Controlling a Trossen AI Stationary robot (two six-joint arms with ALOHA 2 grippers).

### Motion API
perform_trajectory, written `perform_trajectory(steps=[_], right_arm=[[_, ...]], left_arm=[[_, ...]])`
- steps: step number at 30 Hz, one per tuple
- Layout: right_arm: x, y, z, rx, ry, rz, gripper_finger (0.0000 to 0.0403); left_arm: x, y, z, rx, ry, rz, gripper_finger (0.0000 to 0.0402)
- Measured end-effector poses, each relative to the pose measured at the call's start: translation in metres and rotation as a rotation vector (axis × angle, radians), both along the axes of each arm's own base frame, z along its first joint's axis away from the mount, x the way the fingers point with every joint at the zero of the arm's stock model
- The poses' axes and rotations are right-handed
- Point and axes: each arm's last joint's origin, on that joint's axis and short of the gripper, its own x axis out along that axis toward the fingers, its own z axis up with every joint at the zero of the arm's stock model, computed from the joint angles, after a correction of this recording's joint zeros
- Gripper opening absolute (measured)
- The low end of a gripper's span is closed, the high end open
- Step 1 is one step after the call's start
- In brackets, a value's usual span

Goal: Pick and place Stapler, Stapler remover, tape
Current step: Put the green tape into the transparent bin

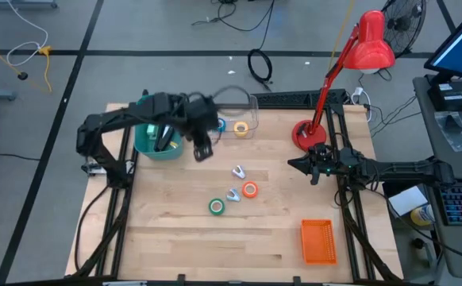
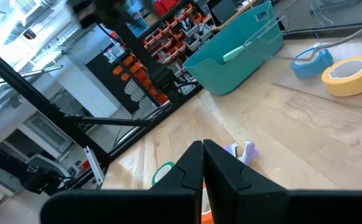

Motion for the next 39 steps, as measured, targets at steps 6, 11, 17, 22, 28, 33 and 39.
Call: perform_trajectory(steps=[6, 11, 17, 22, 28, 33, 39], right_arm=[[0.000, 0.000, 0.000, 0.000, 0.000, 0.001, 0.0004], [0.000, 0.000, 0.000, 0.001, 0.000, 0.001, 0.0004], [0.000, 0.000, 0.000, 0.000, 0.000, 0.001, 0.0004], [0.000, 0.000, 0.000, 0.002, 0.000, 0.004, 0.0004], [0.000, 0.000, 0.000, 0.003, 0.000, 0.004, 0.0004], [0.000, 0.000, 0.000, 0.003, 0.000, 0.004, 0.0004], [0.000, 0.001, 0.000, 0.004, 0.000, 0.029, 0.0004]], left_arm=[[0.008, -0.050, -0.004, -0.018, 0.034, -0.125, 0.0161], [0.011, -0.081, -0.006, -0.030, 0.028, -0.130, 0.0161], [0.011, -0.109, -0.010, -0.008, 0.034, -0.118, 0.0161], [0.016, -0.124, -0.028, -0.022, 0.025, -0.080, 0.0161], [0.018, -0.134, -0.072, -0.091, 0.082, 0.037, 0.0161], [0.021, -0.135, -0.112, -0.138, 0.084, 0.124, 0.0161], [0.019, -0.125, -0.153, -0.216, 0.077, 0.281, 0.0161]])
